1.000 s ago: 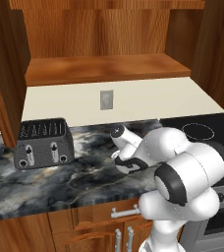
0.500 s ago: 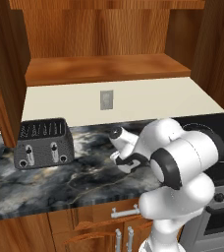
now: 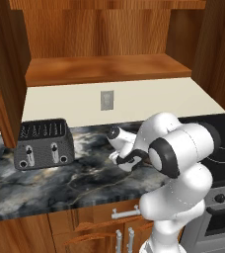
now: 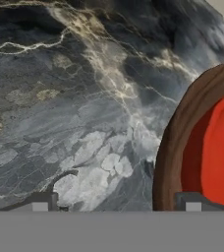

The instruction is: Pick up the bowls on the counter and stack them on top of one another in the open cabinet. Place the smaller bowl on top of the larger bowl.

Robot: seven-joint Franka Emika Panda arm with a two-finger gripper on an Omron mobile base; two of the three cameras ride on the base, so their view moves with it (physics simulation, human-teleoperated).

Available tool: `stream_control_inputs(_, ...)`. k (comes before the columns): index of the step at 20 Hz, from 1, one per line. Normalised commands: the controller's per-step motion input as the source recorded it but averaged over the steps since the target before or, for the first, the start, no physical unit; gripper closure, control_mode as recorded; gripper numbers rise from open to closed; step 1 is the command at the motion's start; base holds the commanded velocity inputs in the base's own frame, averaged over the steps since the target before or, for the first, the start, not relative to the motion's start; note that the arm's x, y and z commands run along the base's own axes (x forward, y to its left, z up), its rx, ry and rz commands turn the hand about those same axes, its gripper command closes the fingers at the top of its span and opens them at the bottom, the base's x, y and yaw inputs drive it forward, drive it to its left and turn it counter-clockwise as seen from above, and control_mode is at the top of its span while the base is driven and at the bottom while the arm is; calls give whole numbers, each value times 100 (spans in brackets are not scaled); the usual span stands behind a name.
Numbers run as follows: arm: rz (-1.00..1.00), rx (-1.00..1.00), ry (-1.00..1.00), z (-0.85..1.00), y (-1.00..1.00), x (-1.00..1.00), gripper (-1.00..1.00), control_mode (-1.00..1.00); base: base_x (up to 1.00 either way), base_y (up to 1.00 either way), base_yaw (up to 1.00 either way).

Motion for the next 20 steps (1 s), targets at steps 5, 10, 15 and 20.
stream_control_inputs(5, 0, 0, 0, -8, -3, 7, -100, -100, 0, 0, 0)
stream_control_inputs(10, 0, 0, 0, -7, -8, 0, 100, -100, 0, 0, 0)
stream_control_inputs(15, 0, 0, 0, -10, -9, 0, 100, -100, 0, 0, 0)
stream_control_inputs(20, 0, 0, 0, -10, -12, 0, 100, -100, 0, 0, 0)
